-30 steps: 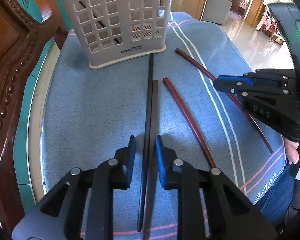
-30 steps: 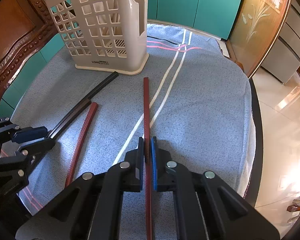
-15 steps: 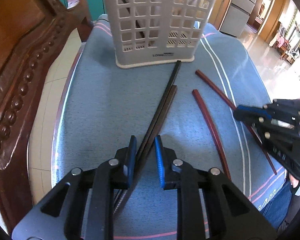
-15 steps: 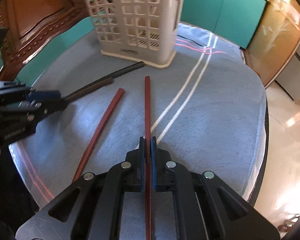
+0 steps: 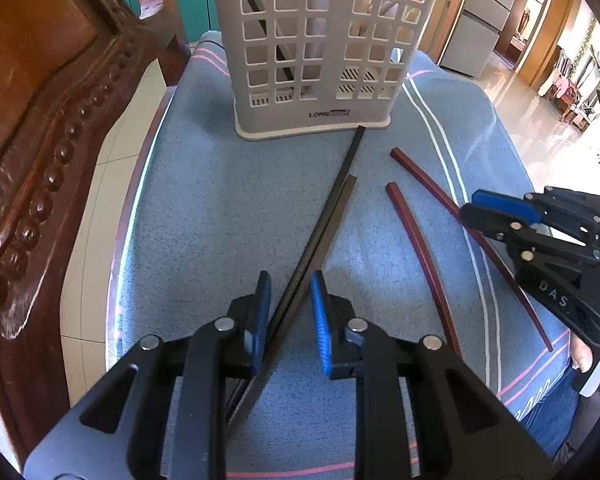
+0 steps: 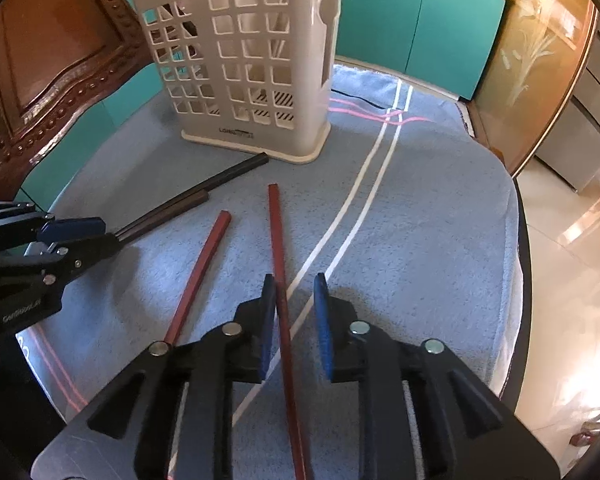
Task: Organize utensils
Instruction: 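Close the right tool on a dark red chopstick while the left tool aligns over a black chopstick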
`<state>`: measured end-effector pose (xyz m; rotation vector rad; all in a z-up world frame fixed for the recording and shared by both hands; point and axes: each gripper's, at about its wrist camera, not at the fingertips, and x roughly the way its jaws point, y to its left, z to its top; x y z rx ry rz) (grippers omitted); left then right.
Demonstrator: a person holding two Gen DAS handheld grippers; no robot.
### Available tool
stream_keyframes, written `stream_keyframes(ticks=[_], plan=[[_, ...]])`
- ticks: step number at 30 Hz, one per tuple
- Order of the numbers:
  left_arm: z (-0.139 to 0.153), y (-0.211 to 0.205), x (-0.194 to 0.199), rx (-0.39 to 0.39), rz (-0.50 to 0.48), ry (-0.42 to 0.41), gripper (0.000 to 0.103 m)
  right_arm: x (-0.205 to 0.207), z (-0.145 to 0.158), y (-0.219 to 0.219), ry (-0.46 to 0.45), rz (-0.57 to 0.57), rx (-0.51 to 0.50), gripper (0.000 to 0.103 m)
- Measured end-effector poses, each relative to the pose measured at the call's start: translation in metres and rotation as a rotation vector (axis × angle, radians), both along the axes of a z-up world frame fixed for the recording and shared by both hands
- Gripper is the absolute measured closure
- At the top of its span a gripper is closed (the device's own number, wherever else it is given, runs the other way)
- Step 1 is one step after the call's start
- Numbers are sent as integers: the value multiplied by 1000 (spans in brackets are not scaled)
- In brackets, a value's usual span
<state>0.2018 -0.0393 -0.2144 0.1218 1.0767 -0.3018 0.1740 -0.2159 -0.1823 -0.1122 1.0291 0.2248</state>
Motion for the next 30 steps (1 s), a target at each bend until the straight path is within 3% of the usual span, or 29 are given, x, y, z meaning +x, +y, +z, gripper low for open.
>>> stream_keyframes(ticks=[15, 19, 30], plan=[[-6, -12, 5, 9, -10, 5, 79, 0, -8, 12, 0, 15, -15, 83], [-8, -15, 5, 13, -14, 6, 79, -2, -8, 15, 5, 36, -12, 96], [-10, -15, 8, 13, -9, 3, 75, 2, -5, -7, 49, 3, -6, 97]])
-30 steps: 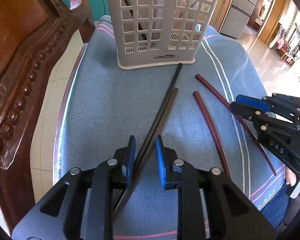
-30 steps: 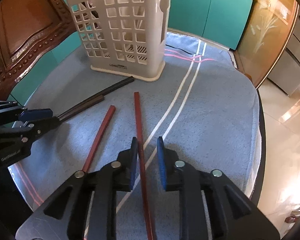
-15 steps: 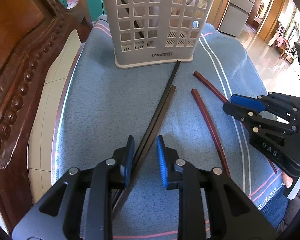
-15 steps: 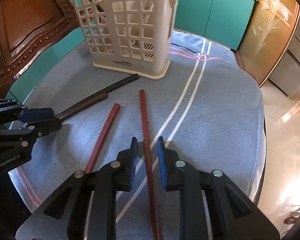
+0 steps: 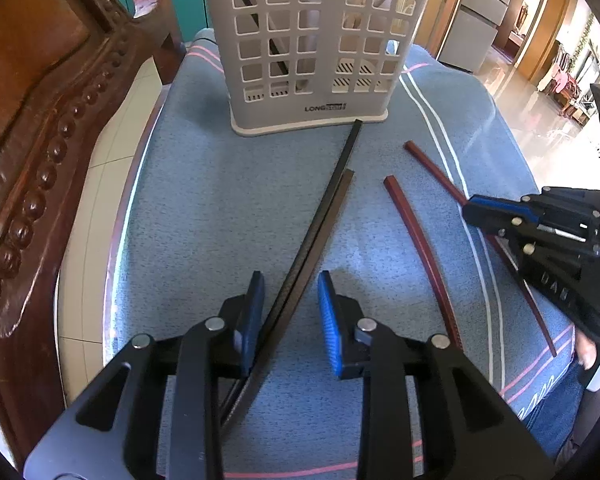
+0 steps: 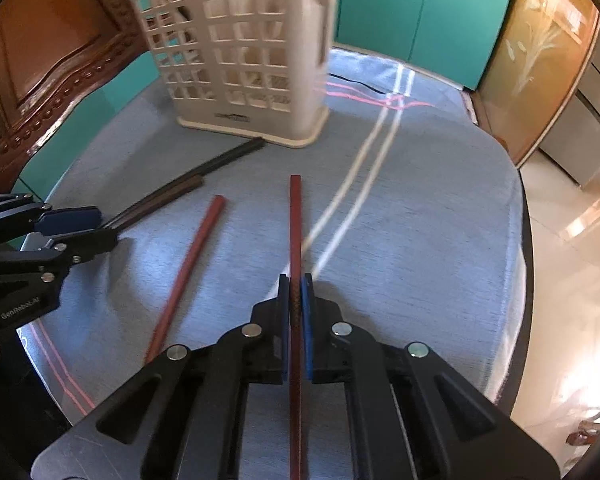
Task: Organize utensils
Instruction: 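Close the right tool on a dark red chopstick while the left tool aligns over a black chopstick, then lower the left tool and close it on the black chopstick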
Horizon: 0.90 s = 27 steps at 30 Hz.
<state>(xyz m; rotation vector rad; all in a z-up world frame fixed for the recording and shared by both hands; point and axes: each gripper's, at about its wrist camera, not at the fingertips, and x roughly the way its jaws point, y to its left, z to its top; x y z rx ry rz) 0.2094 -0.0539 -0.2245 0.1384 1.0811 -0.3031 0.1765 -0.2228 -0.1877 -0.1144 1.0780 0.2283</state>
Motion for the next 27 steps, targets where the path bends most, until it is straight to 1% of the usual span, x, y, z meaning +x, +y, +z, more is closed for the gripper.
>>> stream_keyframes(ticks=[11, 20, 22, 24, 27], plan=[[3, 6, 0, -5, 6, -4, 75, 1, 0, -1, -9, -14, -3, 96], [13, 20, 1, -39, 33, -8, 75, 2, 5, -6, -28, -45, 22, 95], [15, 25, 3, -50, 37, -2, 75, 3, 6, -8, -31, -54, 25, 94], [15, 27, 4, -51, 39, 2, 75, 3, 6, -10, -33, -60, 25, 89], [13, 29, 7, -49, 32, 12, 75, 5, 5, -9, -34, -66, 29, 88]])
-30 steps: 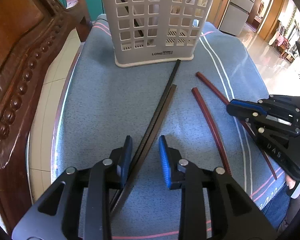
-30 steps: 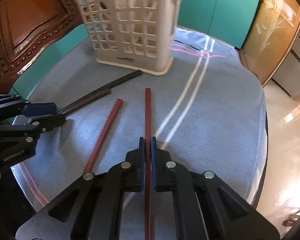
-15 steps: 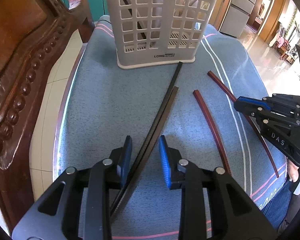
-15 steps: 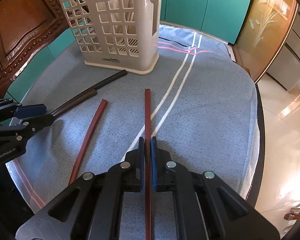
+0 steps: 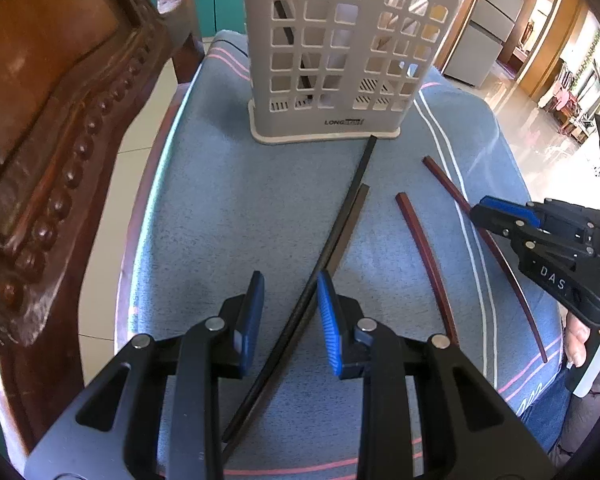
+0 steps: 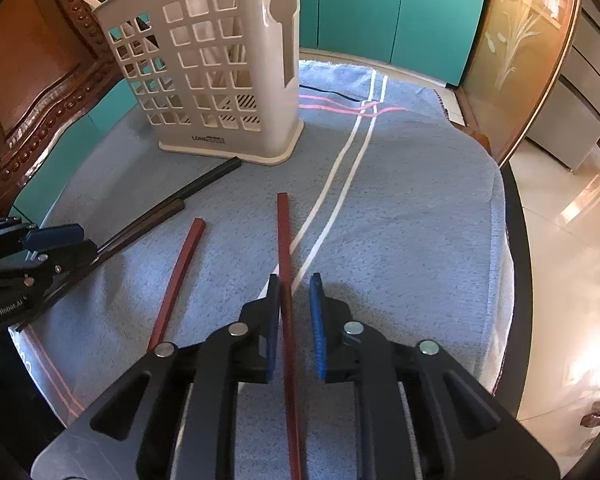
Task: Organize utensils
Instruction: 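Lower the left tool and close it on the black chopstick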
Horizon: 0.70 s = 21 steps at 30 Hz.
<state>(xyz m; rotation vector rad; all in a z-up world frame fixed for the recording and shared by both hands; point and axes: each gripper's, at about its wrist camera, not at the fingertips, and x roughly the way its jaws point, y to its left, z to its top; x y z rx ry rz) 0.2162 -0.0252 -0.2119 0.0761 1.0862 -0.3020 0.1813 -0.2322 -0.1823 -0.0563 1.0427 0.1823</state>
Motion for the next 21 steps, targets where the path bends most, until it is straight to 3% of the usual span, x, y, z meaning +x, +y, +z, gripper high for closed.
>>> stream_keyframes(ticks=[13, 15, 17, 21], plan=[[-4, -17, 4, 14, -22, 4, 74, -1, -6, 2, 9, 2, -14, 87], [-7, -22, -1, 54, -40, 4, 73, -1, -5, 1, 8, 1, -11, 87], [-6, -23, -4, 67, -52, -6, 83, -1, -6, 1, 7, 0, -11, 87], [-3, -22, -8, 36, -65, 13, 86, 0, -7, 2, 7, 1, -13, 87]])
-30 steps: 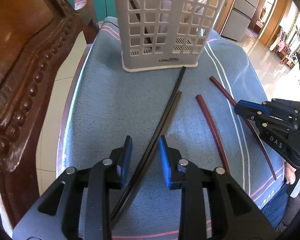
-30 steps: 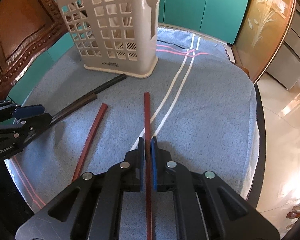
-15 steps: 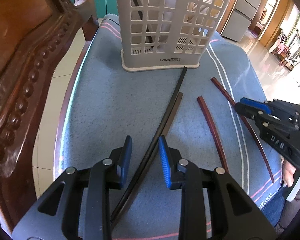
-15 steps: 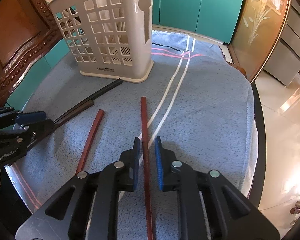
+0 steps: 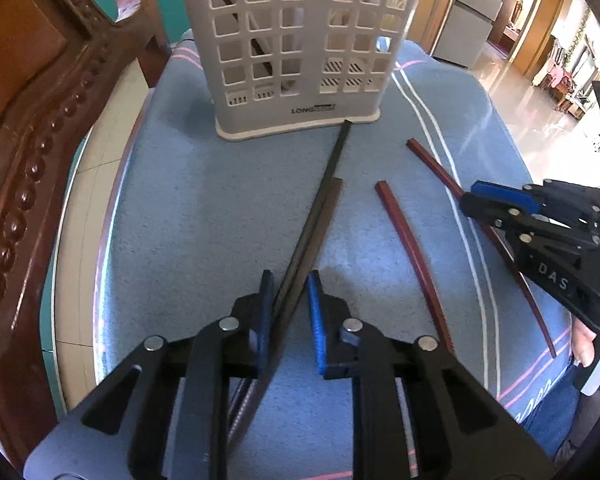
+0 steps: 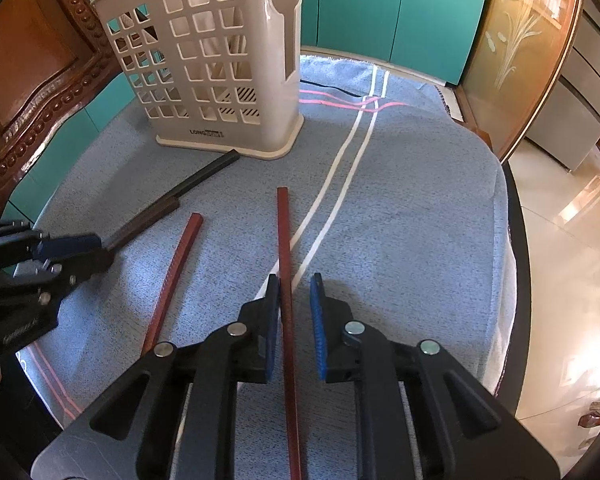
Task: Organize utensils
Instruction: 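Lower the left tool and close it on the black chopstick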
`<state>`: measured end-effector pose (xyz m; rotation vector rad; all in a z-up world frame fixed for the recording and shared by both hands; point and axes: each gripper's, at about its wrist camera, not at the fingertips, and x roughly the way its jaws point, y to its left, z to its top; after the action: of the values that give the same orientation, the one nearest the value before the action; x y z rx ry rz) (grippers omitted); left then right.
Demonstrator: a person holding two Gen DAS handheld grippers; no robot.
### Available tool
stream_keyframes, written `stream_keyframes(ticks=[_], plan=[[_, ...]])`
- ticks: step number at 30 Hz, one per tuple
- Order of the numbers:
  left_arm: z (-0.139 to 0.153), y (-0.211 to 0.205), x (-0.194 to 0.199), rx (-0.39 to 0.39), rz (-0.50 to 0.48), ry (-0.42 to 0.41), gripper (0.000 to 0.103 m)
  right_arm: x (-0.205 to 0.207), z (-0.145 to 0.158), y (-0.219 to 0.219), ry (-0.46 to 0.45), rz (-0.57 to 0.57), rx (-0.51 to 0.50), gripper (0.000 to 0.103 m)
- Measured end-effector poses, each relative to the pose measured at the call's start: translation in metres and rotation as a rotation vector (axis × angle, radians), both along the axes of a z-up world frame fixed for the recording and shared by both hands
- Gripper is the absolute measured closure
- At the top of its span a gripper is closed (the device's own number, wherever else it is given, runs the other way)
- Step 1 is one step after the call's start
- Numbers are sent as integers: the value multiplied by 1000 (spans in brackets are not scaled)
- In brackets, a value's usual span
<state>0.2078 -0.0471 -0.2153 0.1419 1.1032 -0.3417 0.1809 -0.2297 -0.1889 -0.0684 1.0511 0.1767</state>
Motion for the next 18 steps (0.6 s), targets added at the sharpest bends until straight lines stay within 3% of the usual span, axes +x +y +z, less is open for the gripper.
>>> stream_keyframes(ticks=[3, 5, 6, 7, 8, 14, 18], plan=[[5, -4, -8, -88, -50, 59, 90, 0, 0, 0, 2, -3, 3, 87], [10, -5, -14, -117, -66, 50, 89, 0, 0, -1, 2, -3, 2, 86], [13, -4, -15, -126, -71, 37, 86, 0, 0, -1, 2, -3, 2, 86], [17, -4, -16, -131, -73, 21, 77, 0, 0, 0, 2, -5, 3, 86], [22, -3, -16, -132, -62, -4, 71, 0, 1, 0, 2, -6, 3, 86], [30, -6, 15, -114, 23, -37, 71, 2, 1, 9, -11, -4, -24, 86], [31, -30, 43, -84, 41, -32, 71, 1, -1, 12, -15, 3, -33, 86]])
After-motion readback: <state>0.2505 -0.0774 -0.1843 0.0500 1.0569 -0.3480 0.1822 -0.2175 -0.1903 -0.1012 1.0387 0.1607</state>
